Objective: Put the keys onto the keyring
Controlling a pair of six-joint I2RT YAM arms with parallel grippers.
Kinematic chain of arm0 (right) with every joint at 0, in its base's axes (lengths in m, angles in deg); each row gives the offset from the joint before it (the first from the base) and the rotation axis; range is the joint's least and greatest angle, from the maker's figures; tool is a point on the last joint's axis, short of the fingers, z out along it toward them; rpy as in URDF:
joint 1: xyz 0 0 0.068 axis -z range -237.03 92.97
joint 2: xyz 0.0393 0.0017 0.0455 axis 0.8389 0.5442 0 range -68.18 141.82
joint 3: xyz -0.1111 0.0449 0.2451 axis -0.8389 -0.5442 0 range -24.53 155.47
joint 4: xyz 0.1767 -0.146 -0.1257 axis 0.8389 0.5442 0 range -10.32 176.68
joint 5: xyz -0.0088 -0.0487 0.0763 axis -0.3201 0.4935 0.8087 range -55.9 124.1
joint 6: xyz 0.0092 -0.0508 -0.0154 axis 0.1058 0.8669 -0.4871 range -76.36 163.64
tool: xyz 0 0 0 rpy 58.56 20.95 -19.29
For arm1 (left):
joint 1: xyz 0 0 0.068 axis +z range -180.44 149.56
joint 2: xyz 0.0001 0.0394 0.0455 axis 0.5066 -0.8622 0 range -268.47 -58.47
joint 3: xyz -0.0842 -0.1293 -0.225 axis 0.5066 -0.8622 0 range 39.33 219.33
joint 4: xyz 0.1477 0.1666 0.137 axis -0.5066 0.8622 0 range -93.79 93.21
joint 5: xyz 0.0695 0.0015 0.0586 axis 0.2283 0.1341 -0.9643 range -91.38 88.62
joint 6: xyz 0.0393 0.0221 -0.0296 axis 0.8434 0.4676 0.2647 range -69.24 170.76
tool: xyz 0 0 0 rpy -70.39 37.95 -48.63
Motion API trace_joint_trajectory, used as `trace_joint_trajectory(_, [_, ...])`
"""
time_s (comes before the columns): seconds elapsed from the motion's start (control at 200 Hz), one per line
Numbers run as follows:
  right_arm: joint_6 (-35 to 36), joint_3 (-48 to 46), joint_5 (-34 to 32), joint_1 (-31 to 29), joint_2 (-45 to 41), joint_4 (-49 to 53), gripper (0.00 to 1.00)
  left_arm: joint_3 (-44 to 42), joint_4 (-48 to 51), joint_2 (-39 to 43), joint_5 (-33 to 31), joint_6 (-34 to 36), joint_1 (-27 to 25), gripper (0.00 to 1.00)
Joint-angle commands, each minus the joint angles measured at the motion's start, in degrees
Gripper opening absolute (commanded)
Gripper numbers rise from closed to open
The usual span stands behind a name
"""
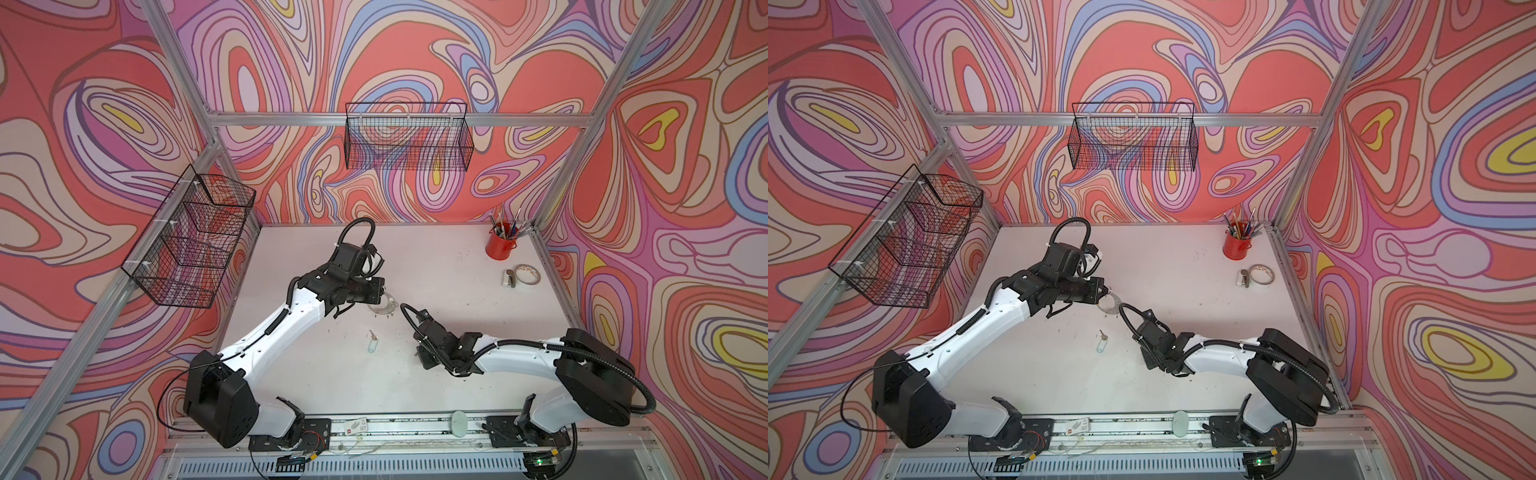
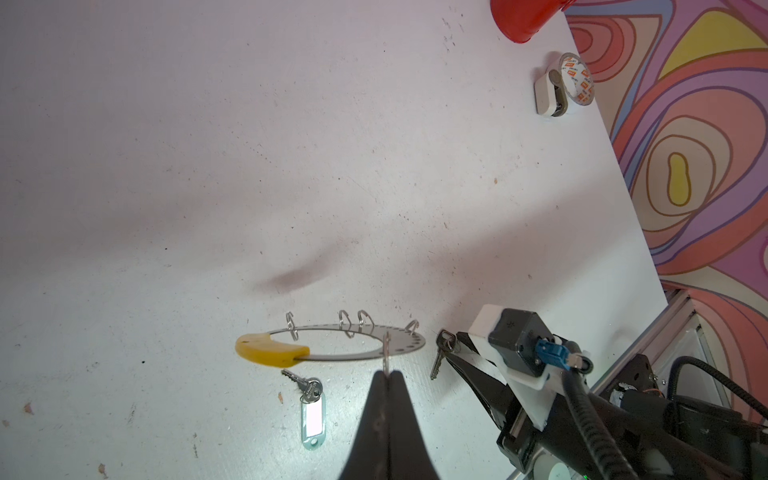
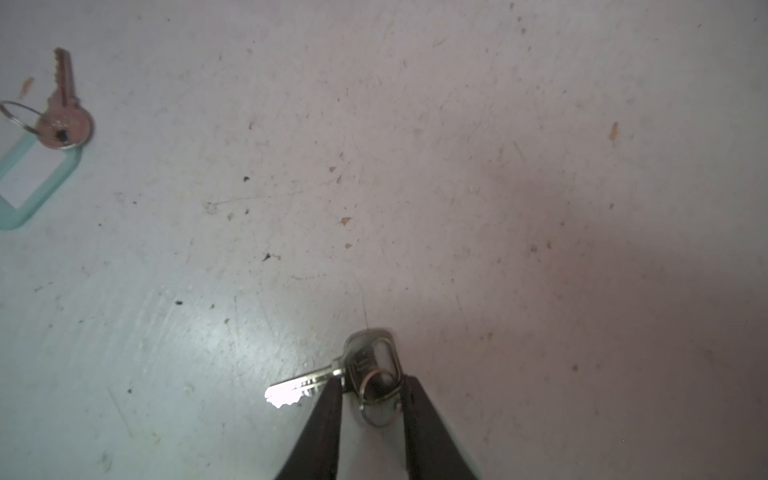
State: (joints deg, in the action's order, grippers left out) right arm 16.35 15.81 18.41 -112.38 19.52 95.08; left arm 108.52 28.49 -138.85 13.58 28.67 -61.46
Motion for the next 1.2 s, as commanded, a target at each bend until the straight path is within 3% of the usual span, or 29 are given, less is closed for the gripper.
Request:
trace_joint_trajectory(0.0, [-0.2, 1.5, -3.8, -1.1, 1.2, 2.0, 0.25, -0.9, -1.1, 0.6, 0.6, 0.6, 0.4, 0.00])
trace_joint_trajectory(0.596, [-1.2, 2.8, -8.6, -2.1, 1.9, 4.0, 0.12, -1.2, -1.8, 0.5, 2.1, 0.7, 1.0, 0.00])
trace_joint_trajectory(0.886, [-1.6, 2.7, -10.7, -2.2, 0.9, 5.3, 0.00, -1.4, -1.9, 0.5, 2.3, 0.8, 1.5, 0.00])
trace_joint_trajectory(1.087, [-2.6, 1.6, -9.5, -2.3, 0.7, 4.6, 0.00, -1.6, -2.0, 0.6, 2.7, 0.8, 1.7, 0.00])
trace_joint_trajectory(1.197, [-3.2, 1.6, -9.0, -2.3, 1.3, 4.5, 0.08, -1.8, -2.1, 0.7, 2.9, 0.9, 1.7, 0.00])
